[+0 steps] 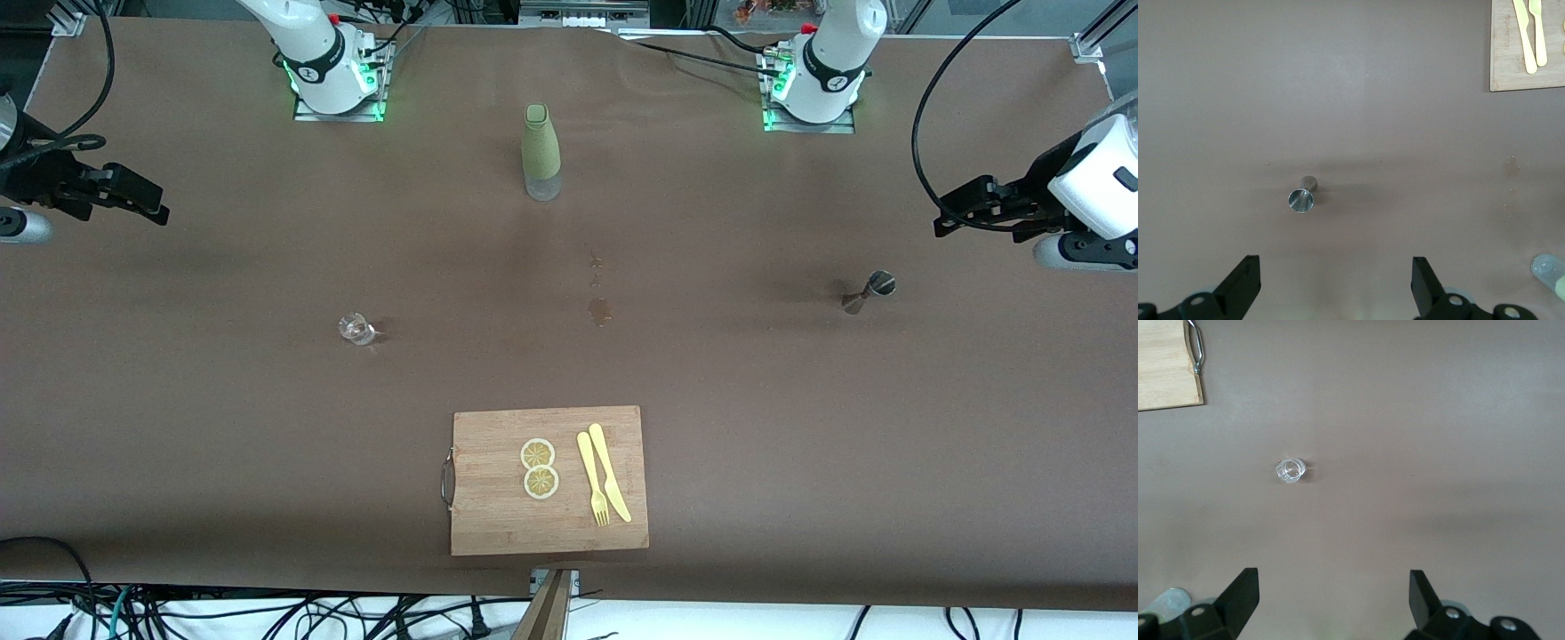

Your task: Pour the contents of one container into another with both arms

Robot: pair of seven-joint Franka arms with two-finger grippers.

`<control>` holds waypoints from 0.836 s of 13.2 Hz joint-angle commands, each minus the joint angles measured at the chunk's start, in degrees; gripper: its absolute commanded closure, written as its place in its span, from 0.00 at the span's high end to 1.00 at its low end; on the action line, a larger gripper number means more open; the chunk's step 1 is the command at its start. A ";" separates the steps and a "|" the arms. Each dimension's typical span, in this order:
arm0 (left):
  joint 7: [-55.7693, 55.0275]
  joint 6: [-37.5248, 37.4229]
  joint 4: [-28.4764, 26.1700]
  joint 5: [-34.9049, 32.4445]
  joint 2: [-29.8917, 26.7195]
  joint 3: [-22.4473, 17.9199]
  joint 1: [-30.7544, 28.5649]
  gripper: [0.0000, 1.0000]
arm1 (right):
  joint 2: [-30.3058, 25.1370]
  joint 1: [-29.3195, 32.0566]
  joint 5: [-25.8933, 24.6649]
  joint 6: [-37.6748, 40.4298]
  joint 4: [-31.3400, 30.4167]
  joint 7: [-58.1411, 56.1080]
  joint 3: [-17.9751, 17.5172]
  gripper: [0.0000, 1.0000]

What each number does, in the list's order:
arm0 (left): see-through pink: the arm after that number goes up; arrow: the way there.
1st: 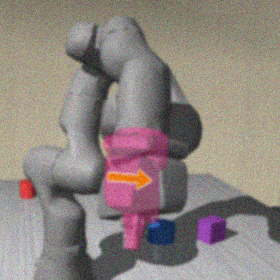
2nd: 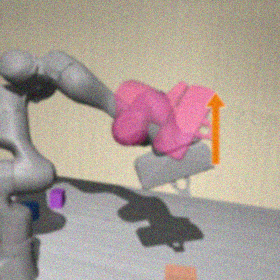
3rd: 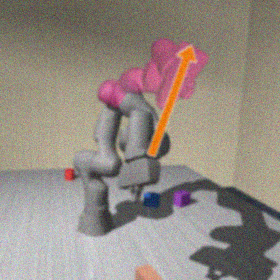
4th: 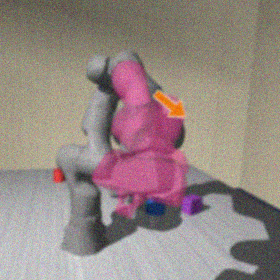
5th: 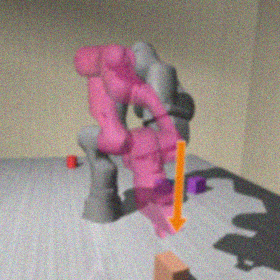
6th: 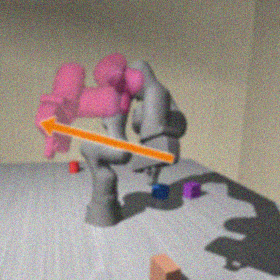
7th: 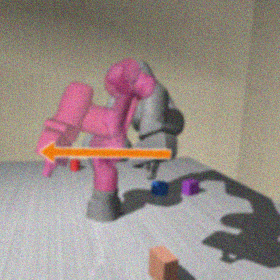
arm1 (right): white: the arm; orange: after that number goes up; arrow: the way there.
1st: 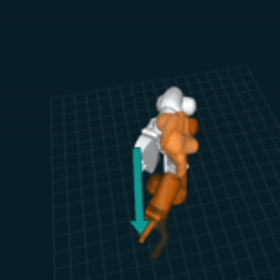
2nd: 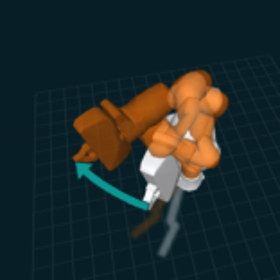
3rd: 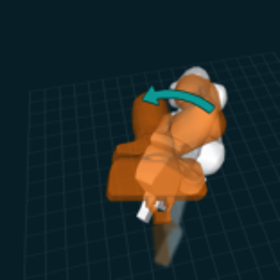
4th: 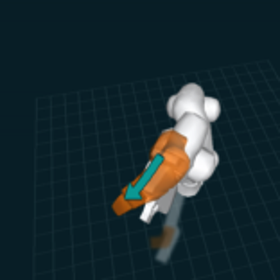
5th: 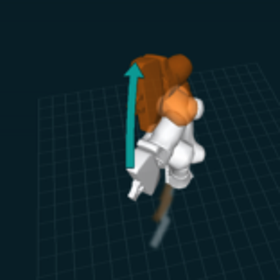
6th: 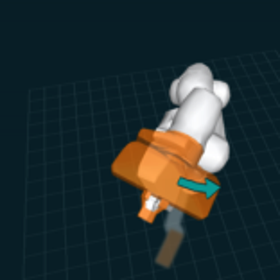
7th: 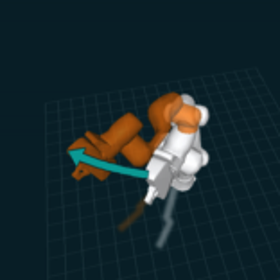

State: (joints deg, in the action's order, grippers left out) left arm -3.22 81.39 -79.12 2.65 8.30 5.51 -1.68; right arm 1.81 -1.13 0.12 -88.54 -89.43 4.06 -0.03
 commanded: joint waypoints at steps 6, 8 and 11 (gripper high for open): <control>0.41 -0.44 2.04 -0.55 1.01 0.20 -0.08 1.00 | 0.57 -0.37 0.05 1.35 1.71 -0.63 0.29 1.00; 0.41 -0.53 2.48 -0.63 1.27 0.20 0.19 1.00 | 0.83 -0.37 0.05 1.61 1.71 -0.63 0.29 1.00; 0.41 -0.53 2.57 -0.55 1.28 0.20 0.01 1.00 | 1.79 -0.37 0.14 2.32 1.97 -0.45 0.29 1.00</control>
State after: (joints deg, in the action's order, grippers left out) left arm -3.22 81.39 -78.70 2.65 8.60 5.58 -1.66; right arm 2.12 -1.14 0.13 -87.89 -89.42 4.06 -0.03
